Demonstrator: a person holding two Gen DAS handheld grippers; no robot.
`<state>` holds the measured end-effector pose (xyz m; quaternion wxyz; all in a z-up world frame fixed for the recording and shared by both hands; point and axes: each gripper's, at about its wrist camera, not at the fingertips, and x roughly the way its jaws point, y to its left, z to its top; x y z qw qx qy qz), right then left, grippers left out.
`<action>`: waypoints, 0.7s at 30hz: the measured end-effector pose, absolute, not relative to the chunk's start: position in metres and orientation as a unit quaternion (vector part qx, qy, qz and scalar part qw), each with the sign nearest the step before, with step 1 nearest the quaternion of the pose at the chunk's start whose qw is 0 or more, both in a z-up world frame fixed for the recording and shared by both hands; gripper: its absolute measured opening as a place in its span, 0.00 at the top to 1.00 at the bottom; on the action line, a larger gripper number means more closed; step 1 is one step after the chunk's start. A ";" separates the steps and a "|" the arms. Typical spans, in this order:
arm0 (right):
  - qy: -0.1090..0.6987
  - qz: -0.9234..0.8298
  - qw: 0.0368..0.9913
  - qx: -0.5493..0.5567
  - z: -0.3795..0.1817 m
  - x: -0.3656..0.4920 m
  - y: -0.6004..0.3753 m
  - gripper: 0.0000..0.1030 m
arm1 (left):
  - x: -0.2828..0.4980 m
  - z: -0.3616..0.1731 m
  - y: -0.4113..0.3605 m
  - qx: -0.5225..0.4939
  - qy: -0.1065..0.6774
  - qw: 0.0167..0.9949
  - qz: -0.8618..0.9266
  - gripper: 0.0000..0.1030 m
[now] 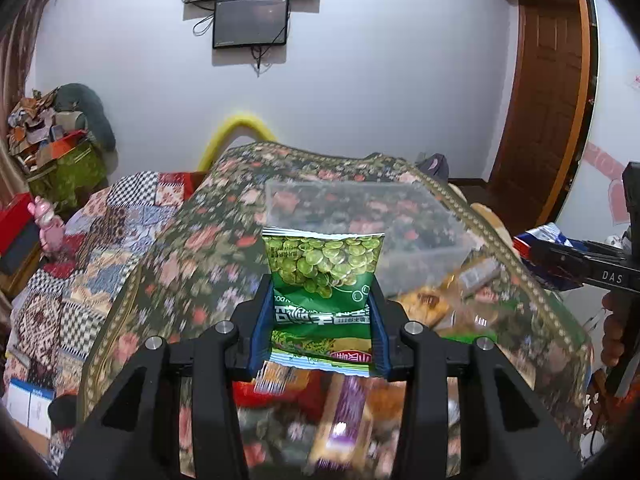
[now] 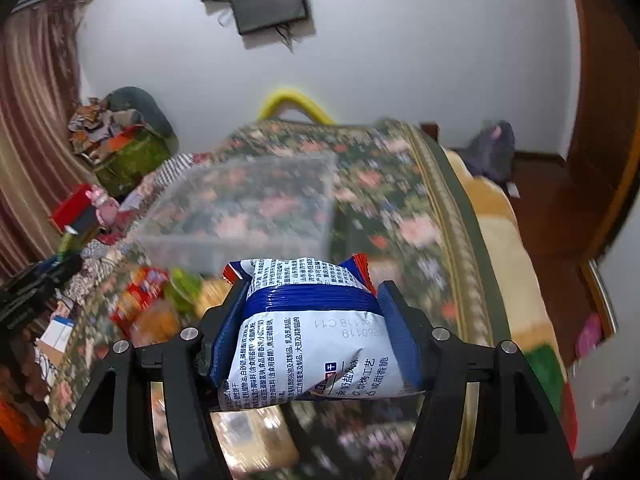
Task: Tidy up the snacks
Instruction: 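Carry both bags into the clear box and open both tools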
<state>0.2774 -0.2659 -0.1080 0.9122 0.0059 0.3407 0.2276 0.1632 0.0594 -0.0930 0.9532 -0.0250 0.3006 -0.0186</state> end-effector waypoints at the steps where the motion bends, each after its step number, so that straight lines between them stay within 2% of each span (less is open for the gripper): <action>1: 0.335 0.231 0.914 0.004 -0.105 0.282 -0.260 0.40 | 0.169 -0.091 0.058 -0.024 0.299 0.954 -0.021 0.59; 11: 0.321 0.247 0.914 -0.008 -0.098 0.326 -0.215 0.40 | 0.237 -0.095 0.047 -0.017 0.318 0.947 -0.035 0.59; 21: 0.363 0.243 0.899 -0.032 -0.125 0.372 -0.183 0.40 | 0.295 -0.127 0.048 -0.020 0.376 0.926 -0.040 0.59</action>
